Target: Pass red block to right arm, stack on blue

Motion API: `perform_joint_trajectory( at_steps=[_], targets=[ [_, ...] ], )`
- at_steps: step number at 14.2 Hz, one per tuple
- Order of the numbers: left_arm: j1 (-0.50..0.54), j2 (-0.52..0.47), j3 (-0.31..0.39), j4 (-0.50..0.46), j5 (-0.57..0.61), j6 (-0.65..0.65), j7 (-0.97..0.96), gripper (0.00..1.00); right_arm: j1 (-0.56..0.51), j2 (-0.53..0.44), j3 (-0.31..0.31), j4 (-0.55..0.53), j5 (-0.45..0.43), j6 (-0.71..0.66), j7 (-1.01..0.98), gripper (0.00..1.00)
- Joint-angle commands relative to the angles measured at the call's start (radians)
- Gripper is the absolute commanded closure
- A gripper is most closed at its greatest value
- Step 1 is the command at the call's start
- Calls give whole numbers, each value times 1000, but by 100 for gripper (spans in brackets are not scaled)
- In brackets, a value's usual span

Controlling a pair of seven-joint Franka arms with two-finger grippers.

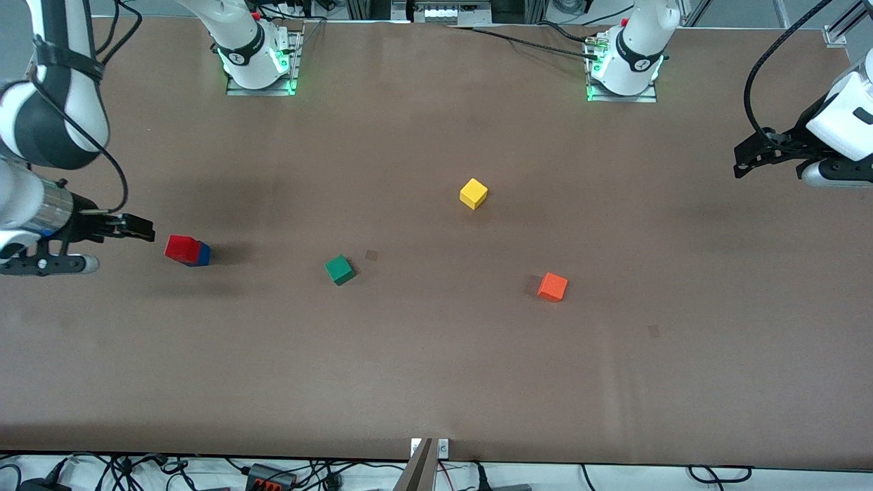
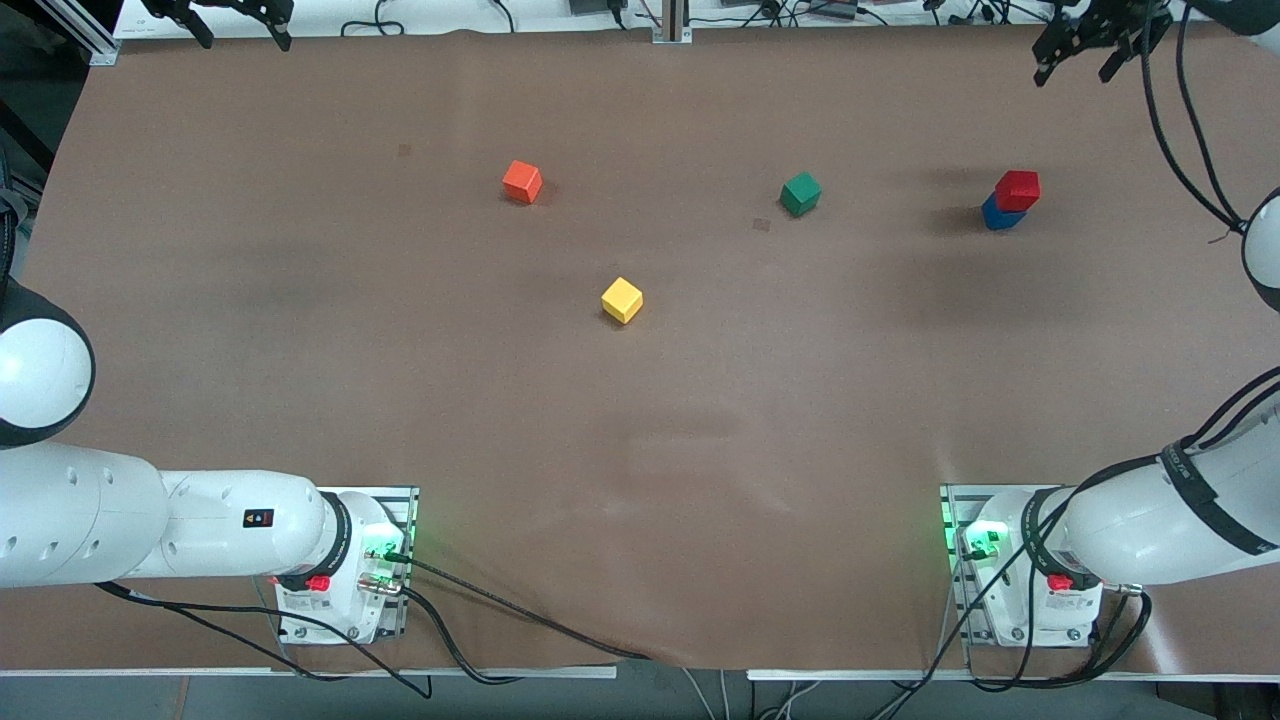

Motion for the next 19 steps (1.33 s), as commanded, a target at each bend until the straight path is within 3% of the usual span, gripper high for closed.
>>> perform_joint_trajectory(
  at_steps=[1, 6, 10, 15, 17, 19],
  targets=[
    [3, 15, 1, 32, -17, -21, 12, 0, -1, 21, 3, 99, -11, -44, 10, 0],
    [3, 15, 1, 32, -17, -21, 12, 0, -17, 19, -15, 188, 3, -159, 14, 0],
    [5, 15, 1, 32, -17, -21, 12, 0, -3, 19, -8, 257, 2, -160, 89, 0],
    [5, 15, 6, 32, -17, -21, 12, 0, -10, 15, -12, 259, 49, -160, 93, 0],
    [3, 15, 4, 32, -17, -21, 12, 0, -52, -13, 9, 257, 52, -159, 96, 0],
    [3, 15, 3, 34, -17, -21, 10, 0, -185, -33, 155, 257, 39, -160, 90, 0]
  ],
)
